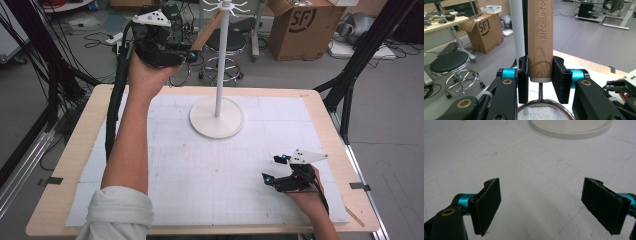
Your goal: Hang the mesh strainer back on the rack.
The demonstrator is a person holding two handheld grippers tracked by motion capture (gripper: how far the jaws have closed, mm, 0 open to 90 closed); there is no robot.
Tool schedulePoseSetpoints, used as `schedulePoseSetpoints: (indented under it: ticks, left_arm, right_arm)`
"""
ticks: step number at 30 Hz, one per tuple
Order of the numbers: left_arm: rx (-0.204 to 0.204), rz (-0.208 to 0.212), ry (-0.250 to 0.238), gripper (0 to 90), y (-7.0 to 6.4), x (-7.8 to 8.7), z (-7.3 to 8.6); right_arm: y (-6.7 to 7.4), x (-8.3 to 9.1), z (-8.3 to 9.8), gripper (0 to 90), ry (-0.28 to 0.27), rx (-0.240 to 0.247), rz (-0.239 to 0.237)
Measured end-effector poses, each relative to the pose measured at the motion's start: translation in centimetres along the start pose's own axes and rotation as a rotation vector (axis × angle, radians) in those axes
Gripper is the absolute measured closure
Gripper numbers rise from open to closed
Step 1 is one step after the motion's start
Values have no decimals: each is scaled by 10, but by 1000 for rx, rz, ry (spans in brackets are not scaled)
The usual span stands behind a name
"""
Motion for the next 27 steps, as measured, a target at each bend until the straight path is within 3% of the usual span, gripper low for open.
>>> schedulePoseSetpoints:
  ticks: [5,13,18,27]
  left_arm:
    - [20,-25,15,693,5,-5,3]
    - [20,-45,37,693,8,-13,6]
    - [5,-59,91,692,7,-23,10]
    - [23,-42,93,692,4,-34,11]
  right_arm:
    - [0,0,0,154,1,-4,1]
    - [0,-1,1,154,5,-3,0]
    - [-1,-1,1,154,4,-1,2]
    - [0,0,1,155,4,0,4]
Point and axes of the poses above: each handheld gripper's, and its own axes: x roughly backward along the jaws, z roughly out of its underside, y roughly to its left, the point moved 3 cm from there along -x, roughly forward along the jaws, and after that the axes turned 4 degrees about -z, right-handed, at the moved point
